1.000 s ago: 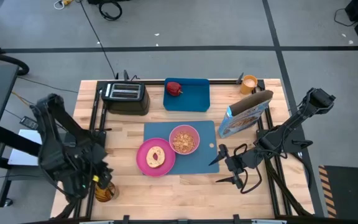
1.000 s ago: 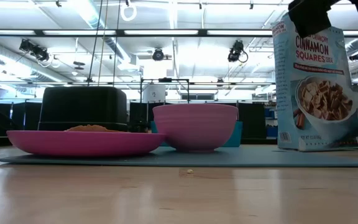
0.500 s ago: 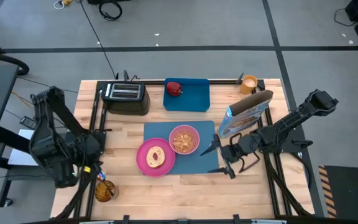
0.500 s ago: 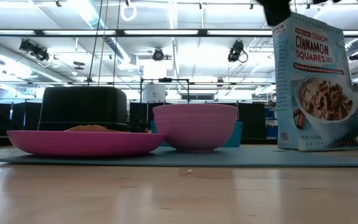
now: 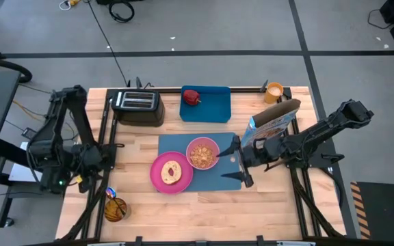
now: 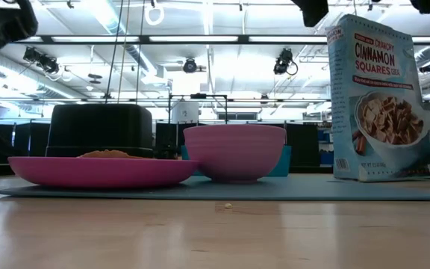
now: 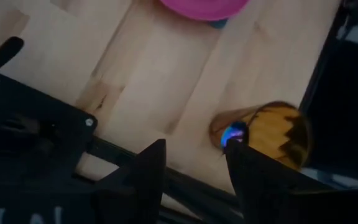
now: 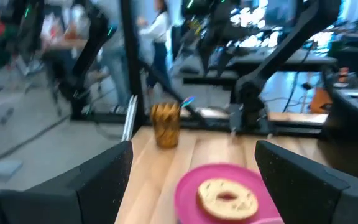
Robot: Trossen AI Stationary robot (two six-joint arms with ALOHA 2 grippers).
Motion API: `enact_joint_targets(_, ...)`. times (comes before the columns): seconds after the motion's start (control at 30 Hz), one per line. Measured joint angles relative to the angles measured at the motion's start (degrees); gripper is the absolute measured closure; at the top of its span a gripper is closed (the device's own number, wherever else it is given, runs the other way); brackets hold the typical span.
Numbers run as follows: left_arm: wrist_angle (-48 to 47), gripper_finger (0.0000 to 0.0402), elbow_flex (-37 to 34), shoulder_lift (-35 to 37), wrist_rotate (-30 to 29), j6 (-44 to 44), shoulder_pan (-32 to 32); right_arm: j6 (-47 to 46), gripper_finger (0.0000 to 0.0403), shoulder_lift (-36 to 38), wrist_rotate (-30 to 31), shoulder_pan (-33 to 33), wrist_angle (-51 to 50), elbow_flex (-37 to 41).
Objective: Arrange a breakfast setting
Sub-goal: Put the iridescent spoon on the blue placemat
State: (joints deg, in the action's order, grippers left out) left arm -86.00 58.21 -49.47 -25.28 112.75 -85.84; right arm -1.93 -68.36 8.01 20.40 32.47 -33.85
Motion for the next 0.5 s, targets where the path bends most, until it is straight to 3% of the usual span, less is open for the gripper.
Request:
enact_joint_targets(0.33, 9.33, 0.0226, -11.62, 3.73, -0.74, 0.54, -6.95, -6.04, 0.0055, -0.04, 7.47, 0.02, 3.06, 0.0)
enact_joint_targets(0.5, 14.15, 0.0226, -15.16, 3.82, -4.3, 0.39, -8.35, -6.03, 0.0055, -2.99, 10.63, 0.15, 8.76, -0.02)
